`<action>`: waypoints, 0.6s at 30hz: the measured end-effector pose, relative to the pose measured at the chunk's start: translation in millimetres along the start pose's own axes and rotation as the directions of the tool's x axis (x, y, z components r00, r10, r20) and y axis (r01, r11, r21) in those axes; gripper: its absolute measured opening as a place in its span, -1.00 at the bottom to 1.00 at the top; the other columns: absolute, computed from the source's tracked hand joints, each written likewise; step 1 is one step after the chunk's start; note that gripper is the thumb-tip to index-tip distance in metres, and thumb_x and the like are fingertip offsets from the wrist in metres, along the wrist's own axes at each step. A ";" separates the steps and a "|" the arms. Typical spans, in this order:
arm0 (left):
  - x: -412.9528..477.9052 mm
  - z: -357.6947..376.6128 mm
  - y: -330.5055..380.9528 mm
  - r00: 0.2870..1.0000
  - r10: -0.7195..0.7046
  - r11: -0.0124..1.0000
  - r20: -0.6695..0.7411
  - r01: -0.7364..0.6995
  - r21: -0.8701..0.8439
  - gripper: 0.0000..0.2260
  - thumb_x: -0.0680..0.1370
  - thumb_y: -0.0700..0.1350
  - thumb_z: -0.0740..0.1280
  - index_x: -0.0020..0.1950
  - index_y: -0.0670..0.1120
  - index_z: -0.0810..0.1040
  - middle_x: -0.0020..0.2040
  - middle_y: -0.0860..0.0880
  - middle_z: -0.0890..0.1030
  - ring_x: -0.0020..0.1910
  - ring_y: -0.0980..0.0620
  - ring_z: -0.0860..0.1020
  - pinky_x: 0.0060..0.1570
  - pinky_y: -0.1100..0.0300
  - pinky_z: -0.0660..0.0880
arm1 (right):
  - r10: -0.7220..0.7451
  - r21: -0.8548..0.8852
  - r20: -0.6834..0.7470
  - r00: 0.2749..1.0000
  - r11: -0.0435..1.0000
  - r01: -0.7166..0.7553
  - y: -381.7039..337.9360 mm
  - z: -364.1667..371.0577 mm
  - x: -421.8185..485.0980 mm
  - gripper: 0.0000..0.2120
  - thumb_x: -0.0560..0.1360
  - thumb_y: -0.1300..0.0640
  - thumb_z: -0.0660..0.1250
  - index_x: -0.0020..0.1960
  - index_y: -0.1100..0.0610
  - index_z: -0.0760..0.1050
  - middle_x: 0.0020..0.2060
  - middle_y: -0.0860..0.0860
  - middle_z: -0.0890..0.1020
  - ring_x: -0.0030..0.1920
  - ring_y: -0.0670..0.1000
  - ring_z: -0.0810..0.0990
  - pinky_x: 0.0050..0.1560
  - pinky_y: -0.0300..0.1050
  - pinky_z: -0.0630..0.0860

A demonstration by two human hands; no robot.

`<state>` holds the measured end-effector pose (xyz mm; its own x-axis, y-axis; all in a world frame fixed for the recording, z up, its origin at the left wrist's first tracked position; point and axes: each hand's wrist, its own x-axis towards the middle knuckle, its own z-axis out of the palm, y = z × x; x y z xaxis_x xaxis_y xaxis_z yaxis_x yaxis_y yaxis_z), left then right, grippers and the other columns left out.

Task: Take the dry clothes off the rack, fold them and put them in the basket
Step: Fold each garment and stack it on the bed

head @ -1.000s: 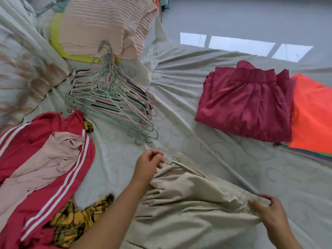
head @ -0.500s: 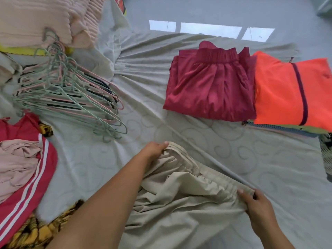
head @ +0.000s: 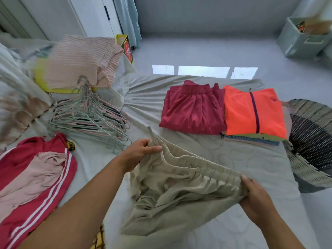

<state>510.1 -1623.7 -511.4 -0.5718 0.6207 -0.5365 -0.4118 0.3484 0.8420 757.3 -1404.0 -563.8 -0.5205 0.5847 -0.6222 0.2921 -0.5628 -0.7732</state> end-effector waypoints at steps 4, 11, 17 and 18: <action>-76.1 16.8 40.0 0.987 0.158 0.984 -0.043 -0.153 0.096 -0.82 0.30 -0.20 0.52 -0.13 -0.11 0.63 -0.22 -0.03 0.68 -0.19 0.00 0.63 -0.22 0.24 0.57 | -0.132 -0.154 0.159 0.978 0.976 0.156 -36.4 -5.7 -69.8 -0.51 0.37 0.13 0.48 0.18 0.27 0.36 0.02 0.23 0.57 -0.01 0.21 0.59 -0.11 0.07 0.57; -231.8 53.2 95.1 0.927 0.372 0.918 -0.041 -0.362 0.160 -0.47 0.08 0.12 0.61 -0.11 -0.15 0.62 -0.19 -0.11 0.66 -0.24 0.00 0.64 -0.30 0.23 0.55 | -0.462 -0.210 0.149 0.875 0.850 0.484 -109.8 -33.4 -199.7 -0.03 -0.19 -0.32 0.58 0.06 0.20 0.49 -0.07 0.18 0.65 -0.06 0.20 0.64 -0.02 0.18 0.58; -357.0 64.0 137.3 0.833 0.527 0.845 -0.168 -0.494 0.204 -0.50 0.31 0.08 0.51 0.06 -0.26 0.59 0.03 -0.23 0.64 0.04 -0.18 0.59 0.13 -0.03 0.50 | -0.639 -0.184 0.175 0.749 0.727 0.662 -180.2 -35.1 -315.9 -0.66 0.39 0.27 0.45 0.12 0.23 0.44 -0.09 0.09 0.60 -0.10 0.10 0.60 -0.12 -0.02 0.55; -375.5 63.9 141.8 0.814 0.550 0.832 -0.188 -0.512 0.213 -0.63 0.43 -0.02 0.44 0.09 -0.26 0.57 0.05 -0.22 0.63 0.06 -0.17 0.58 0.15 -0.03 0.48 | -0.658 -0.186 0.179 0.732 0.707 0.682 -190.1 -34.8 -332.9 -0.66 0.40 0.26 0.45 0.11 0.21 0.41 -0.10 0.05 0.58 -0.14 0.04 0.58 -0.19 -0.09 0.52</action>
<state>711.8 -1762.5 -187.0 -0.8253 0.5644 0.0157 0.1019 0.1216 0.9873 903.0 -1471.4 -213.9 -0.7163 0.6937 0.0754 0.0013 0.1094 -0.9940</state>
